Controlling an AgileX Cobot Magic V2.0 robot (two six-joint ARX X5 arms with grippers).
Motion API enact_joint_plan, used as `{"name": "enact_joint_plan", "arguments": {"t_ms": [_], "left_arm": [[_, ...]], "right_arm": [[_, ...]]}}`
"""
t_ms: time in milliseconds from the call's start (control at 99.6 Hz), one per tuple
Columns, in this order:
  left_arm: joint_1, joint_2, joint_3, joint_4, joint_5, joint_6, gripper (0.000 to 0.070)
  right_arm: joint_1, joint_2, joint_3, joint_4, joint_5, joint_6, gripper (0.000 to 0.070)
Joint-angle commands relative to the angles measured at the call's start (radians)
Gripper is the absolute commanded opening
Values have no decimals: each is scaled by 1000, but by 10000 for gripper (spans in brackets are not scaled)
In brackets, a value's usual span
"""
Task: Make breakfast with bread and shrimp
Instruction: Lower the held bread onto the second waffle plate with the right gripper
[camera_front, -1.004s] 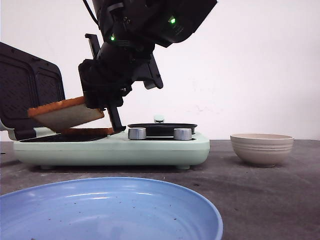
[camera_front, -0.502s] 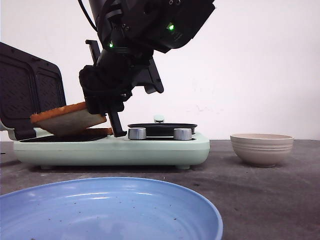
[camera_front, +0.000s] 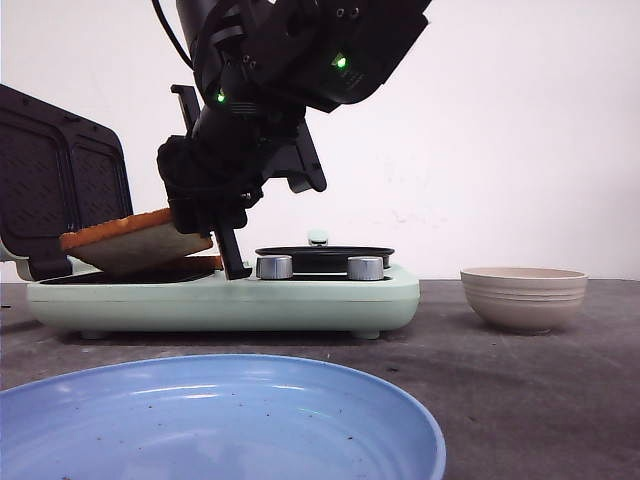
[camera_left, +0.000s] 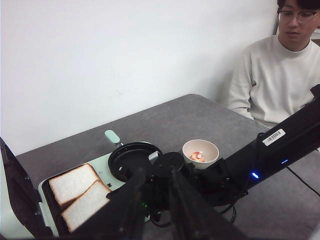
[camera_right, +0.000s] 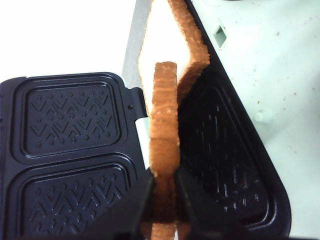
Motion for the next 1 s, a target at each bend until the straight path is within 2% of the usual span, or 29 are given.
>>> {"name": "enact_joint_plan", "arguments": {"t_ms": [0,341,502,933,964,994], "left_arm": [[-6,4,24,6,0,6,1],[-10,4,23,5,0,6,1],[-13,4,24,5,0,6,1],[-20,4,24,5,0,10,1],[-21,4,23,5,0,10,1],[-22,4,24,5,0,10,1]], "right_arm": [[9,27,23,11,1,10,0],[8,27,24,21,-12,10,0],[8,27,24,72,-21,10,0],[1,27,24,63,-22,6,0],[1,27,24,63,-23,5,22],[1,27,24,63,-25,5,73]]}}
